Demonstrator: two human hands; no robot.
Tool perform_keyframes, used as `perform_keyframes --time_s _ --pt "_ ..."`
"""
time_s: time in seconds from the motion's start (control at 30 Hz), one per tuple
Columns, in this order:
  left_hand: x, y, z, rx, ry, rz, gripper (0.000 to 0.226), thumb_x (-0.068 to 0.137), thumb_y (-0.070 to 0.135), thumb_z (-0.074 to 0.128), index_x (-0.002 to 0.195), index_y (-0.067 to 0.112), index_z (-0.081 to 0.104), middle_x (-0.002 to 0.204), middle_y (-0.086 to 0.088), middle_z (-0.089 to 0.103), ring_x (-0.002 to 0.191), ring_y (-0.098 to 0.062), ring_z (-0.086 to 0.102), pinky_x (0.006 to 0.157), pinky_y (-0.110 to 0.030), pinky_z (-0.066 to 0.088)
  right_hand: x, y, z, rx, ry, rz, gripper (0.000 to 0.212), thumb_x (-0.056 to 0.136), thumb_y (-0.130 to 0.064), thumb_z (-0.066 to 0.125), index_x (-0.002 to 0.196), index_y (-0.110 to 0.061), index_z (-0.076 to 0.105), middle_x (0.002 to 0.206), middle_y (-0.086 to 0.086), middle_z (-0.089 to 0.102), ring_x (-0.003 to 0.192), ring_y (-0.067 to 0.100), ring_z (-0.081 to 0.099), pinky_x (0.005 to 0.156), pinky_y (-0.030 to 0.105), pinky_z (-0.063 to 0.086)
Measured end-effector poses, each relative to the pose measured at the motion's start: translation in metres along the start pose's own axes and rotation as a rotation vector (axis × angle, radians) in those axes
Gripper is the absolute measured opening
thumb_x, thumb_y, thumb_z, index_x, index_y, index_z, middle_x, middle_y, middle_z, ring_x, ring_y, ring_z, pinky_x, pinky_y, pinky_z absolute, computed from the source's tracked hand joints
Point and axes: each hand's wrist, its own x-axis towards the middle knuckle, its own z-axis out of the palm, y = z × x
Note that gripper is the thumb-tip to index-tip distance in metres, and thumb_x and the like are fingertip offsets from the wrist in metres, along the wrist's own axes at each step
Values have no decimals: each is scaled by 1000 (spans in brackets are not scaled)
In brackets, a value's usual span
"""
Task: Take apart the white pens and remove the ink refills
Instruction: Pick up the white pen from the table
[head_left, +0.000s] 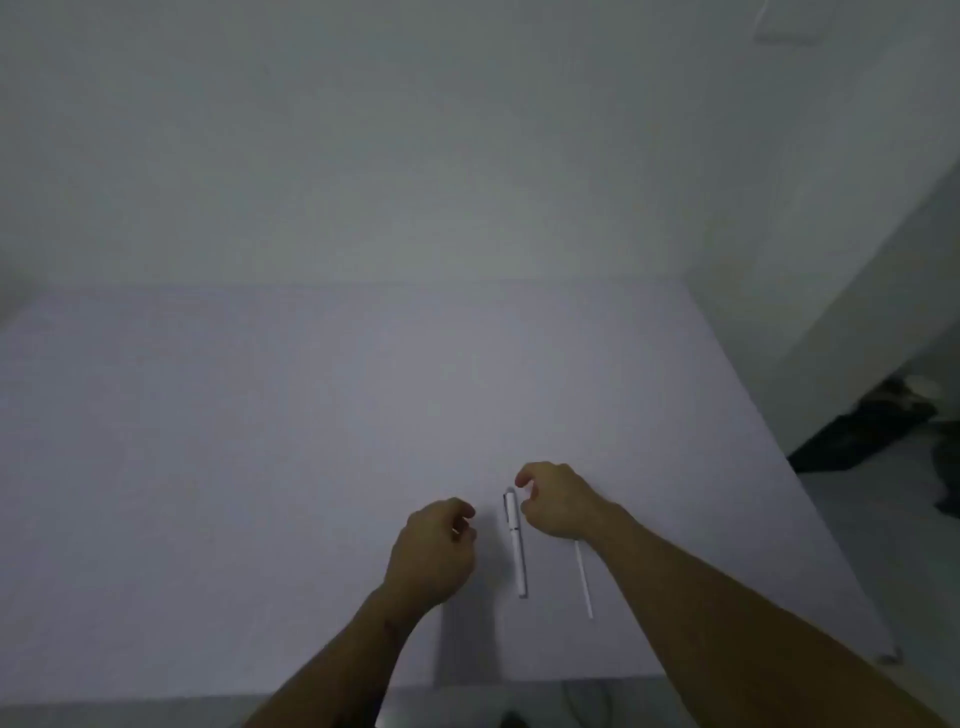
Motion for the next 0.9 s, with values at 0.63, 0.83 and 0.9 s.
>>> perform_keyframes --time_s 0.63,0.83,0.9 --pt "28 -16 16 -26 -78 -18 35 92 25 55 127 18 58 111 1 67 94 -14 62 91 -31 53 30 -3 36 376 147 149 20 79 -14 60 99 -14 59 90 4 67 76 21 63 64 33 52" --pt "32 -2 11 -59 -34 -4 31 87 31 66 116 22 61 96 6 67 80 -8 65 78 -31 58 28 -13 18 865 99 155 9 84 -4 66 79 -11 69 73 7 70 59 18 60 51 25 51" --pt "35 1 9 -42 12 -20 24 86 27 67 110 21 65 91 6 67 77 -9 65 78 -33 59 26 -17 14 899 90 117 8 85 -7 66 79 -10 71 71 5 71 58 16 59 51 23 50"
